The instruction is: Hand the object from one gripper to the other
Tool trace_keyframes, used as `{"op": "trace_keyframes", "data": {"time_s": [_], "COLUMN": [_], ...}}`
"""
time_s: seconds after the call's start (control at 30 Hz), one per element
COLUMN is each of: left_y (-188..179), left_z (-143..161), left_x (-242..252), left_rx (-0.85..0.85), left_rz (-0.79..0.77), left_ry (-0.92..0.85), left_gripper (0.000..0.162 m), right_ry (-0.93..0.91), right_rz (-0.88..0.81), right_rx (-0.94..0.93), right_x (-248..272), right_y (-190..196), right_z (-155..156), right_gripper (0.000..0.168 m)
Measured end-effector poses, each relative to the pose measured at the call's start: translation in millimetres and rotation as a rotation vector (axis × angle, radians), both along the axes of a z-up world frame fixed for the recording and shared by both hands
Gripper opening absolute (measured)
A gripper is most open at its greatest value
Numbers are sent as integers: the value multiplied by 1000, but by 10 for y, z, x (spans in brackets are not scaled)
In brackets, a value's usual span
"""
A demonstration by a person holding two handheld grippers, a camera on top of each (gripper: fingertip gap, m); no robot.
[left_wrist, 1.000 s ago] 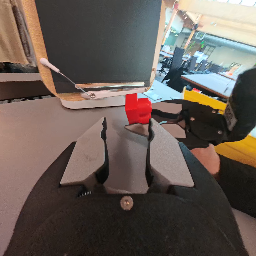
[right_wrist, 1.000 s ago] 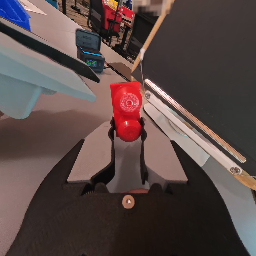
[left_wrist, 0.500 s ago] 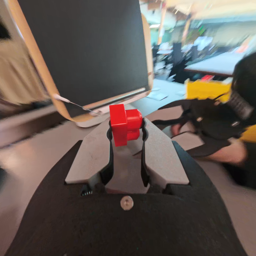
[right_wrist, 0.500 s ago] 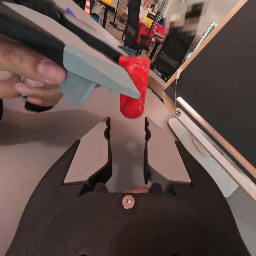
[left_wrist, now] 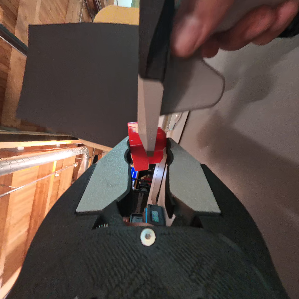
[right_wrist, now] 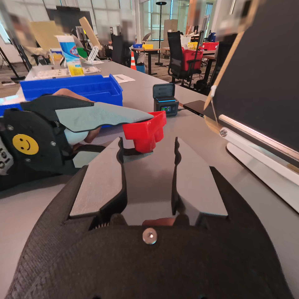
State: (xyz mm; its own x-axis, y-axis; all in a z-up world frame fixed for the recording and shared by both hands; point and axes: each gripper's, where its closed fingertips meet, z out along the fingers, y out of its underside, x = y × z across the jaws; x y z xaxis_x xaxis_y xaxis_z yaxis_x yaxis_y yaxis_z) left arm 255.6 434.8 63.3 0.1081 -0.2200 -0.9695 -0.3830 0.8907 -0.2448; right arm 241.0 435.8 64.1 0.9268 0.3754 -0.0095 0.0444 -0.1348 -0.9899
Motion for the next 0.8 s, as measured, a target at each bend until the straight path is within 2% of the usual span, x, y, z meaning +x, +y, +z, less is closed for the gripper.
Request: {"op": "trace_keyframes", "data": {"time_s": [0.1, 0.13, 0.2, 0.3, 0.4, 0.5, 0.6, 0.73, 0.8], "left_y": [-105, -146, -157, -159, -152, -66, 42, 33, -65], "left_z": [49, 65, 84, 80, 91, 59, 30, 4, 31], "left_x": [29, 43, 52, 46, 34, 6, -22, -53, -61], "left_rx": [40, 43, 30, -66, -89, -117, -179, -46, 44], "left_rz": [-2, -11, -5, -33, -49, -24, 6, 5, -26], "left_ry": [-19, -34, -57, -64, -85, -89, -82, -60, -74], "left_gripper": [40, 39, 40, 41, 41, 46, 58, 60, 59], "right_ry": [-109, -146, -206, -169, -85, 38, 266, 630, 701], "right_rz": [-42, -58, -76, -55, -8, 16, 65, 215, 236], "right_rx": [-20, -12, 16, 0, -33, -72, -133, -292, -405], "right_x": [-20, -22, -31, -49, -88, -57, 51, 109, 101], "right_y": [44, 46, 32, 24, 15, 6, -29, -166, -227], "right_z": [-103, -108, -89, -87, -96, -81, -31, 24, -53], "right_gripper": [58, 39, 27, 27, 27, 27, 27, 27, 27]}}
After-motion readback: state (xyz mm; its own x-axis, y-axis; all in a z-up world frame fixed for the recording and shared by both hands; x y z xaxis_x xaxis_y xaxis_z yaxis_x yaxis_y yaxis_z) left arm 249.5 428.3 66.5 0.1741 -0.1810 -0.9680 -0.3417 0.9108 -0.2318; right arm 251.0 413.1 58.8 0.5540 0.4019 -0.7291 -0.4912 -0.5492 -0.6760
